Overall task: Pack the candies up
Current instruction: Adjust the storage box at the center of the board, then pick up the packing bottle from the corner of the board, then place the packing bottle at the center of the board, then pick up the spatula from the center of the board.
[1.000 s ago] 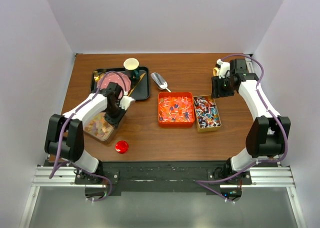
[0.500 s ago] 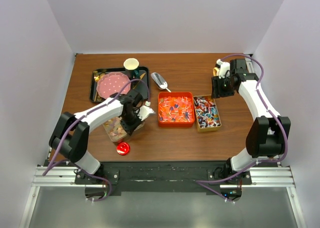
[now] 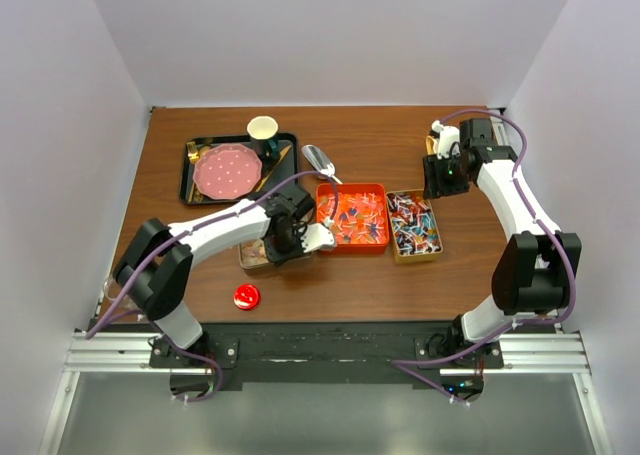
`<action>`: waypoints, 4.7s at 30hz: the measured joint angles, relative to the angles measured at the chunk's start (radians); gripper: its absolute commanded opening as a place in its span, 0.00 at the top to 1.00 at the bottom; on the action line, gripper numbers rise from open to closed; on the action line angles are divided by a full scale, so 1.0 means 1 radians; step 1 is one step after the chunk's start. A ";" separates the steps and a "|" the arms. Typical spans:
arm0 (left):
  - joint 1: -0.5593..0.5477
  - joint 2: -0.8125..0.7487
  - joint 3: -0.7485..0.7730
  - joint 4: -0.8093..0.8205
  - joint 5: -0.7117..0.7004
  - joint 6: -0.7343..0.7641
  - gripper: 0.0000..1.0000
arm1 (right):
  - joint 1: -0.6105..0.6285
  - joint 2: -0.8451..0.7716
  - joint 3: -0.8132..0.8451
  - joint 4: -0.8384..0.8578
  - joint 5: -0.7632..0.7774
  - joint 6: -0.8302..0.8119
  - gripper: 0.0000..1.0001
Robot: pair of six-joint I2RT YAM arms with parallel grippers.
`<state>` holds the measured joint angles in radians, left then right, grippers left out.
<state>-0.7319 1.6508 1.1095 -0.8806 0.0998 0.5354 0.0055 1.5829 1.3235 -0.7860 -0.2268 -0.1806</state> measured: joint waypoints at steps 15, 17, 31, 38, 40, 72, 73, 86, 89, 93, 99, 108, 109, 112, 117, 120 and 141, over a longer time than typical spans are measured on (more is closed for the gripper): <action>-0.006 -0.054 -0.044 0.121 -0.106 0.139 0.40 | 0.000 0.000 0.003 -0.010 -0.005 -0.001 0.49; 0.019 -0.111 -0.044 0.099 -0.117 0.143 0.32 | 0.000 0.000 0.007 -0.015 -0.011 -0.002 0.49; 0.816 -0.464 0.187 -0.269 -0.182 0.244 0.25 | 0.003 0.040 0.010 -0.007 -0.124 0.029 0.32; 1.055 -0.426 0.249 -0.376 -0.248 0.245 0.29 | 0.031 0.075 0.067 -0.049 -0.166 0.000 0.32; 1.120 -0.449 0.211 -0.377 -0.260 0.271 0.30 | 0.035 0.093 0.105 -0.070 -0.170 -0.009 0.32; 1.399 -0.320 -0.038 -0.298 -0.176 0.402 0.97 | 0.098 -0.016 0.085 -0.201 -0.119 -0.090 0.33; 1.394 -0.315 -0.023 -0.311 -0.169 0.401 0.97 | 0.098 -0.020 0.077 -0.201 -0.116 -0.090 0.33; 0.487 -0.284 0.336 -0.391 -0.045 0.183 1.00 | 0.086 -0.085 0.015 -0.186 0.000 -0.089 0.33; 0.291 -0.225 0.406 -0.399 -0.006 0.121 1.00 | 0.074 -0.103 -0.007 -0.183 0.032 -0.088 0.33; 0.024 -0.119 0.467 -0.396 0.016 0.047 1.00 | 0.066 -0.117 -0.042 -0.176 0.058 -0.084 0.33; -0.196 -0.013 0.476 -0.404 0.064 -0.023 1.00 | 0.064 -0.149 -0.077 -0.163 0.087 -0.073 0.32; -0.257 0.172 0.519 -0.367 0.077 -0.120 1.00 | 0.045 -0.151 -0.041 -0.154 0.109 -0.067 0.32; -0.257 0.187 0.533 -0.361 0.074 -0.127 1.00 | 0.044 -0.152 -0.035 -0.153 0.110 -0.068 0.32; -0.257 0.222 0.580 -0.348 0.061 -0.136 1.00 | 0.044 -0.160 -0.033 -0.150 0.112 -0.067 0.32; -0.257 0.257 0.629 -0.327 0.041 -0.145 0.86 | 0.044 -0.197 -0.065 -0.143 0.112 -0.067 0.32; -0.257 0.277 0.641 -0.324 0.038 -0.153 0.69 | 0.042 -0.216 -0.093 -0.145 0.112 -0.067 0.32; -0.039 0.311 1.009 -0.187 -0.096 -0.272 0.30 | 0.039 -0.079 0.004 -0.145 0.087 -0.067 0.32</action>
<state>-0.7708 1.9614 2.1181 -1.0679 0.0040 0.2638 0.0444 1.5040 1.3273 -0.9314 -0.1402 -0.2478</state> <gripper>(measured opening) 0.706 0.676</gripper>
